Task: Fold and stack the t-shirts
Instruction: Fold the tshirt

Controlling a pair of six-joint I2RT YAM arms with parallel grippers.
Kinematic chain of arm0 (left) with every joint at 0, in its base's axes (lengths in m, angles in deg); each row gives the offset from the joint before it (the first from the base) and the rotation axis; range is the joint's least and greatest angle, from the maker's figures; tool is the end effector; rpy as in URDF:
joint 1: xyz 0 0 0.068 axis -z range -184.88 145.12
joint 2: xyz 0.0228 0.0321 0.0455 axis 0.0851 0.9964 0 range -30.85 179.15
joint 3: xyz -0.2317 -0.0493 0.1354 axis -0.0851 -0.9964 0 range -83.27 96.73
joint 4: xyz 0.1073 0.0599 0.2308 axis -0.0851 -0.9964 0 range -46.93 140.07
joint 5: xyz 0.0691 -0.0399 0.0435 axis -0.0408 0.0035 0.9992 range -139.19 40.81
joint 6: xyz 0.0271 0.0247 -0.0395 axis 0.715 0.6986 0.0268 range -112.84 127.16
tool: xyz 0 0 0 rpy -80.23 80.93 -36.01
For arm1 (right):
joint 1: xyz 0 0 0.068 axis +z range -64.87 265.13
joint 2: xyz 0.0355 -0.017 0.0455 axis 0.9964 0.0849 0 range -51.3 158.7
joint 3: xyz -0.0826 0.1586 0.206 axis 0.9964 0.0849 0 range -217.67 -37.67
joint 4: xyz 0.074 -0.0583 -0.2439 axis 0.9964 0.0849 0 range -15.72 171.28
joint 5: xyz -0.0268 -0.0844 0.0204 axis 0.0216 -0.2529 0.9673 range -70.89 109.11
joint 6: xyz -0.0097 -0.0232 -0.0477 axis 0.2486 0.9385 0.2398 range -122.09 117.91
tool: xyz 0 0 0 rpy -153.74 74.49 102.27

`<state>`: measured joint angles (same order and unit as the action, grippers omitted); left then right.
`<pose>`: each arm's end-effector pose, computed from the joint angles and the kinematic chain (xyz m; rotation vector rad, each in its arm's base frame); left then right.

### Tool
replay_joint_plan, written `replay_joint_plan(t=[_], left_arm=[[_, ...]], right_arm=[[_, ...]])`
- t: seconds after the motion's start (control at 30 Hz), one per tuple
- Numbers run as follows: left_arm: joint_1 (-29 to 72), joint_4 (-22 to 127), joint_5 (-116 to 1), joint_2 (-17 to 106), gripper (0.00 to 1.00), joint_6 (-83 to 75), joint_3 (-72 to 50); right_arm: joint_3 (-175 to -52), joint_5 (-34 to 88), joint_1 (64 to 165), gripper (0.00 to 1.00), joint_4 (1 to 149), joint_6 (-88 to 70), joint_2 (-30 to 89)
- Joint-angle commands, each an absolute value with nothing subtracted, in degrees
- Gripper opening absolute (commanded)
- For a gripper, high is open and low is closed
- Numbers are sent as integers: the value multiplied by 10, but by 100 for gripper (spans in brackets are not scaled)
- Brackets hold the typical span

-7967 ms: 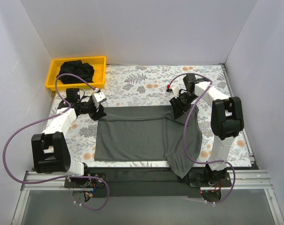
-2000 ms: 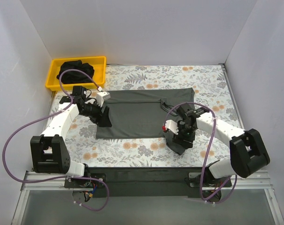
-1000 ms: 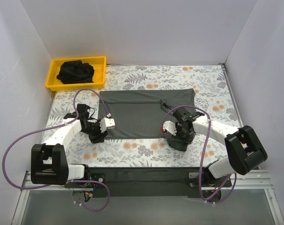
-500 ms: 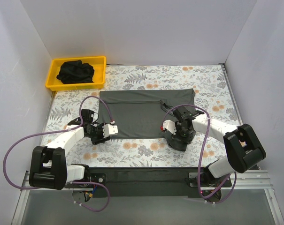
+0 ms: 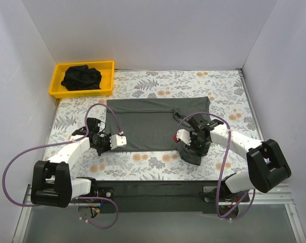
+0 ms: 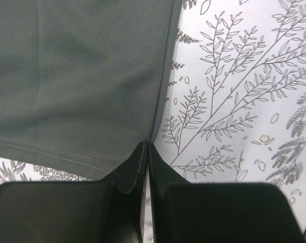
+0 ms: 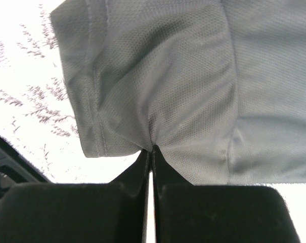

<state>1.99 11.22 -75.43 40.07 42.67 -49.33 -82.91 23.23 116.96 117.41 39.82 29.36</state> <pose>0.1882 -0.0385 0.1610 1.0654 2.5288 -0.5349 0.1968 0.1252 0.1735 -1.7697 2.3420 0.0792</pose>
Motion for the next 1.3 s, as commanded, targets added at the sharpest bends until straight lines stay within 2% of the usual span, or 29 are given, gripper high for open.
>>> replay_joint_plan(t=[0.0,0.2,0.43,1.0,1.27], left_arm=[[21,61,-782,362,0,427,-454],[17,17,-801,361,0,392,-393],[2,23,-818,409,0,374,-319],[-44,109,-836,593,0,337,-170],[-44,130,-835,663,0,321,-119]], right_arm=[[-857,256,1166,1,1208,404,257],[-898,260,1143,1,1233,425,231],[-996,252,1096,1,1260,477,272],[-1247,254,1033,1,1293,548,495],[-1303,248,1031,1,1300,558,569]])
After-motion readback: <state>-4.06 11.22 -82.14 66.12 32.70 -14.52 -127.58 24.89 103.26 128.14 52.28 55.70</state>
